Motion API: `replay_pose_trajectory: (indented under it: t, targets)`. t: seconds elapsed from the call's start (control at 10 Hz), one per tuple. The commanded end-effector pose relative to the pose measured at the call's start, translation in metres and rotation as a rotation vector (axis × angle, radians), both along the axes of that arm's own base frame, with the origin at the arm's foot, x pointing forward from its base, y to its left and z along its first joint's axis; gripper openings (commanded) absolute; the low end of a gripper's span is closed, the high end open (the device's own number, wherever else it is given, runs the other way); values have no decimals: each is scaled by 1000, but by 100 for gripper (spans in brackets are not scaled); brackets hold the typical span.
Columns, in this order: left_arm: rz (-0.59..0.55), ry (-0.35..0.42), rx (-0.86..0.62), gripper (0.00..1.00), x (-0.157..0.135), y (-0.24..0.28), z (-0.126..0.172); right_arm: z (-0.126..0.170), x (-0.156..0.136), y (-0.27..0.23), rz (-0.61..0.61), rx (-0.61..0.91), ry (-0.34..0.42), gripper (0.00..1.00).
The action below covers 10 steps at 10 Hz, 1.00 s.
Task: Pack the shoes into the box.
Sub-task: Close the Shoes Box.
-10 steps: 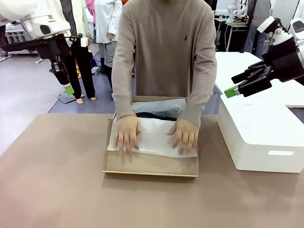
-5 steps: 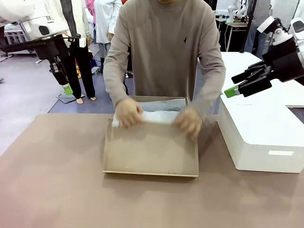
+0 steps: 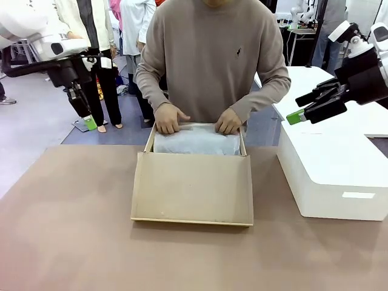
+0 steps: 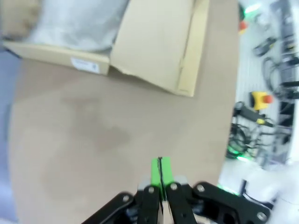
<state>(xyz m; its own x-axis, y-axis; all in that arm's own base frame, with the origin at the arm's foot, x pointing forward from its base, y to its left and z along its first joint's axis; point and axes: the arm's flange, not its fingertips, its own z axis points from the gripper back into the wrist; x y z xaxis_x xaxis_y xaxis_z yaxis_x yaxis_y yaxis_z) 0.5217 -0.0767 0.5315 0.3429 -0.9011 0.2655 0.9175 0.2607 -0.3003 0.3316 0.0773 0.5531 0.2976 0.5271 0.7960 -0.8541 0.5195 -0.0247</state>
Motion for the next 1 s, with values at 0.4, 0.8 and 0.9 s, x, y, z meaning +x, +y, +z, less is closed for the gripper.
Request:
replay_pose_trajectory:
  t: [0.4,0.8,0.9]
  targets:
    - [-14,153,-226,0,35,31,-42,0,2,0,15,14,-9,100]
    - [-4,154,-203,0,33,31,-53,0,2,0,15,14,-9,100]
    - [-4,154,-203,0,33,31,-53,0,2,0,15,14,-9,100]
